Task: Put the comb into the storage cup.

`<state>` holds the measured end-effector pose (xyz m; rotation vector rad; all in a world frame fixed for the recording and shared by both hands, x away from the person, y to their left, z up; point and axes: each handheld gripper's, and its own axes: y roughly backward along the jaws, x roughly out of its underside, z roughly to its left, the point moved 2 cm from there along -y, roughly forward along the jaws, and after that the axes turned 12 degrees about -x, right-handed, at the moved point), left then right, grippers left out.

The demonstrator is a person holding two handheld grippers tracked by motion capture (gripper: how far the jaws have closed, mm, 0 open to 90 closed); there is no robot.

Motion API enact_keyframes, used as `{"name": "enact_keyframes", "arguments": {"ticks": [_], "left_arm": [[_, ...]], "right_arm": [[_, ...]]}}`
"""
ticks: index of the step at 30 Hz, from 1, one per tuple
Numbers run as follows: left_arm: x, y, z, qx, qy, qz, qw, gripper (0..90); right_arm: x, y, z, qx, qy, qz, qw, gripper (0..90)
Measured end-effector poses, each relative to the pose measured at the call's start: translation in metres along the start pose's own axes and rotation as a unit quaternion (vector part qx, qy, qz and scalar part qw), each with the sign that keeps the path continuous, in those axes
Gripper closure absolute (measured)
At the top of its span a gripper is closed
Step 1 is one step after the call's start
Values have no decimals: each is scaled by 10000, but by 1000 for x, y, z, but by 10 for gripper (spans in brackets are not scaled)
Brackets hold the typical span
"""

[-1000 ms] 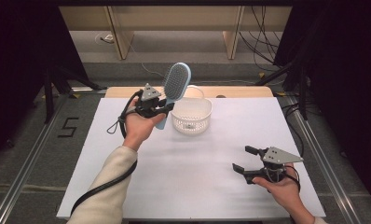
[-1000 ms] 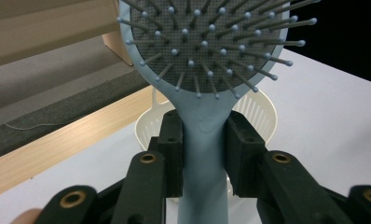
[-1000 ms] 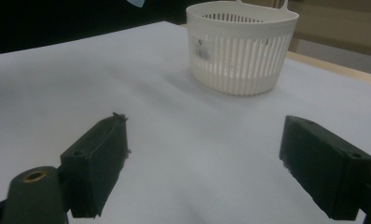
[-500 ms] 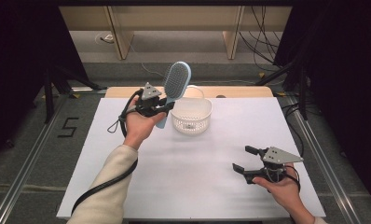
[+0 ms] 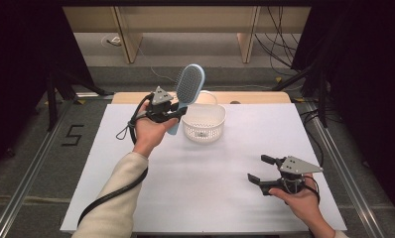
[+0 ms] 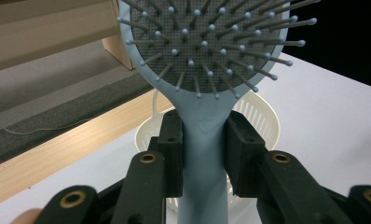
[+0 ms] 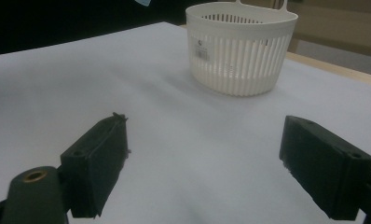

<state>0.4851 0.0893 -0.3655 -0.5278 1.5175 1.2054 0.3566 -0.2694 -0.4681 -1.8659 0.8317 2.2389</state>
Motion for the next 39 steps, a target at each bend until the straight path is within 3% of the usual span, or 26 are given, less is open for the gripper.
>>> {"name": "enact_keyframes", "arguments": {"ticks": [39], "left_arm": [[-6, -11, -3, 34, -43, 11, 10000, 700]], "right_arm": [[0, 0, 0, -3, -10, 8, 10000, 164]]}}
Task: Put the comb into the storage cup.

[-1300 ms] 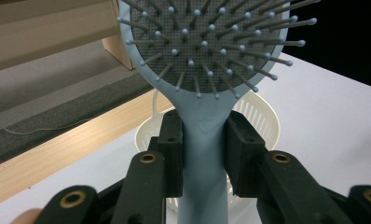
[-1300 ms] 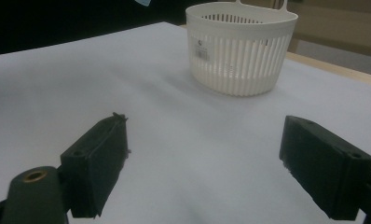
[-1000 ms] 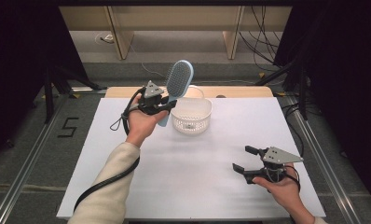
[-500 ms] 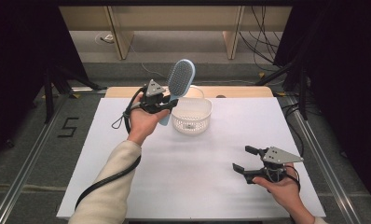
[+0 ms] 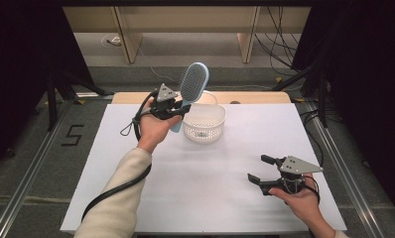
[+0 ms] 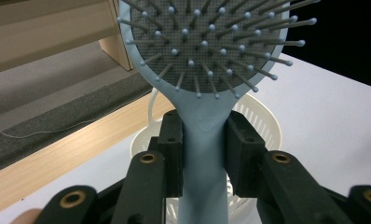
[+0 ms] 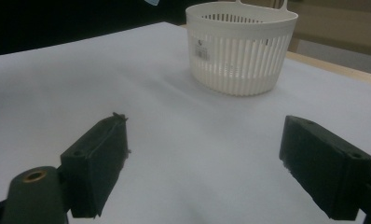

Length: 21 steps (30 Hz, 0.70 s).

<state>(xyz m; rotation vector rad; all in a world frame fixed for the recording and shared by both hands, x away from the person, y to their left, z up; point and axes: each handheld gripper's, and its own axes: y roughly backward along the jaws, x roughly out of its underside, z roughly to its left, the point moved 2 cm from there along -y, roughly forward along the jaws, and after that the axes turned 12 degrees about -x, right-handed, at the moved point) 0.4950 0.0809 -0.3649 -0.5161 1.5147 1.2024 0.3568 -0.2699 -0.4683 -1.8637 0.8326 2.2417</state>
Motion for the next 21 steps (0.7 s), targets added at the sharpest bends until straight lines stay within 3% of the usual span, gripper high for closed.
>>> {"name": "enact_keyframes", "arguments": {"ticks": [21], "left_arm": [[-4, -5, -1, -28, -10, -41, 10000, 700]], "right_arm": [[0, 0, 0, -6, -2, -8, 10000, 164]]}}
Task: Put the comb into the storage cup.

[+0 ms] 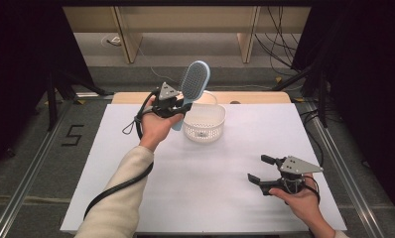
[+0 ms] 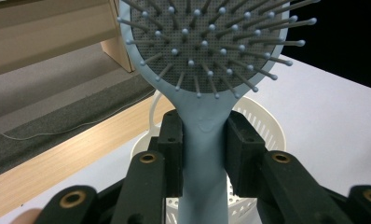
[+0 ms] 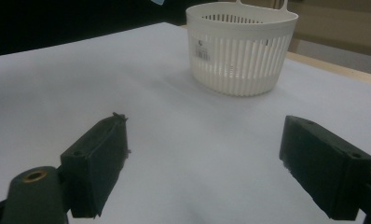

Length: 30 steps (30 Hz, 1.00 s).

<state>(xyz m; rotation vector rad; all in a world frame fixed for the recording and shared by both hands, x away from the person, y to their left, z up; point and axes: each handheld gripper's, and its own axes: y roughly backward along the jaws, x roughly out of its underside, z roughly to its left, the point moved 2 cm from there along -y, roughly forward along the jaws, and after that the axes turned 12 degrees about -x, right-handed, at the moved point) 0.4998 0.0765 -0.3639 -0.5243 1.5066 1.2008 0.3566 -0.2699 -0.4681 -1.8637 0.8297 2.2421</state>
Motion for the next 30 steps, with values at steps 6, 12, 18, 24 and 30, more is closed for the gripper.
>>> {"name": "enact_keyframes", "arguments": {"ticks": [6, 12, 18, 24, 30], "left_arm": [[-2, -2, -2, 14, -10, -9, 10000, 700], [-4, -4, -3, -4, -39, -24, 10000, 700], [-4, -6, -4, -9, -66, -4, 10000, 700], [-5, -8, -4, -21, -41, -26, 10000, 700], [-6, -10, -5, -20, -37, -45, 10000, 700]], "right_arm": [[0, 0, 0, 5, 2, 6, 10000, 164], [0, 0, 0, 1, 12, 5, 10000, 164], [0, 0, 0, 0, 9, 2, 10000, 164], [0, 0, 0, 1, 12, -1, 10000, 164], [0, 0, 0, 1, 9, 2, 10000, 164]]}}
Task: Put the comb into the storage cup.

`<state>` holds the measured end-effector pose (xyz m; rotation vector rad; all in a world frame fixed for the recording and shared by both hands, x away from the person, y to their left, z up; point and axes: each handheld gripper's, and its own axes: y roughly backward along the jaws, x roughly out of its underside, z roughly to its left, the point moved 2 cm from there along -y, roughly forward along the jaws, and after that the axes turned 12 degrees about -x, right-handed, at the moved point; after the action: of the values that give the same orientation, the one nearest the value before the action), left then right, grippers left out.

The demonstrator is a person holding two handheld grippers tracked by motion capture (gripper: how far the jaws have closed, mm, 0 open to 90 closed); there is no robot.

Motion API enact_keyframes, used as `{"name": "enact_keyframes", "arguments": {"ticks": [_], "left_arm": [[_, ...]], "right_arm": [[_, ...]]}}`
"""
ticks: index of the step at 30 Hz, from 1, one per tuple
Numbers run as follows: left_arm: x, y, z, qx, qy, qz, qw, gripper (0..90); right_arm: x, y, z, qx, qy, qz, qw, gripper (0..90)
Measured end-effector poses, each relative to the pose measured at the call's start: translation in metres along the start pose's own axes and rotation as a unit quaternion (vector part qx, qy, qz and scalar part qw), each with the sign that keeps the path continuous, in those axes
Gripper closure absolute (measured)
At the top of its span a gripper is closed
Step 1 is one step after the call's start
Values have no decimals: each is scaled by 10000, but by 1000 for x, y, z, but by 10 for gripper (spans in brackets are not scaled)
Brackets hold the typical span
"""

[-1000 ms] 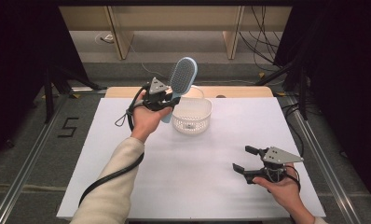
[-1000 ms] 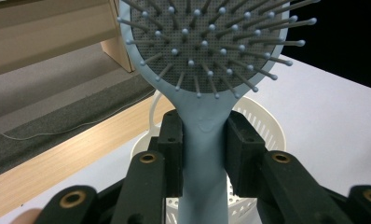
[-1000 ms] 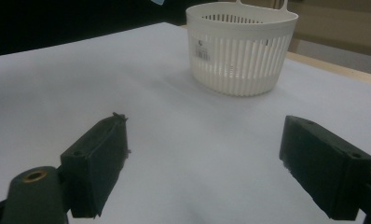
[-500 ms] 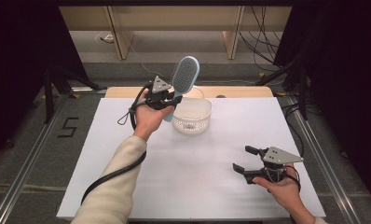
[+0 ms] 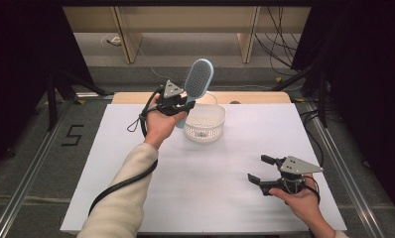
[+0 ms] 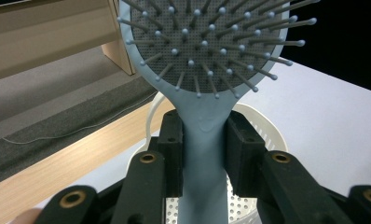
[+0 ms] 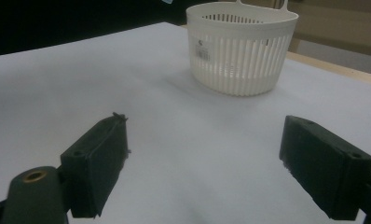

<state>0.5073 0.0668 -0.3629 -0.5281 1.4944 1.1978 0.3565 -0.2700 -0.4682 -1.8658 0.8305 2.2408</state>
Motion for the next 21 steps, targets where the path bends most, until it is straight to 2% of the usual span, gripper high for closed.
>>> {"name": "enact_keyframes", "arguments": {"ticks": [21], "left_arm": [[-5, -5, -2, 14, 3, 5, 10000, 700]], "right_arm": [[0, 0, 0, 6, -2, -7, 10000, 164]]}}
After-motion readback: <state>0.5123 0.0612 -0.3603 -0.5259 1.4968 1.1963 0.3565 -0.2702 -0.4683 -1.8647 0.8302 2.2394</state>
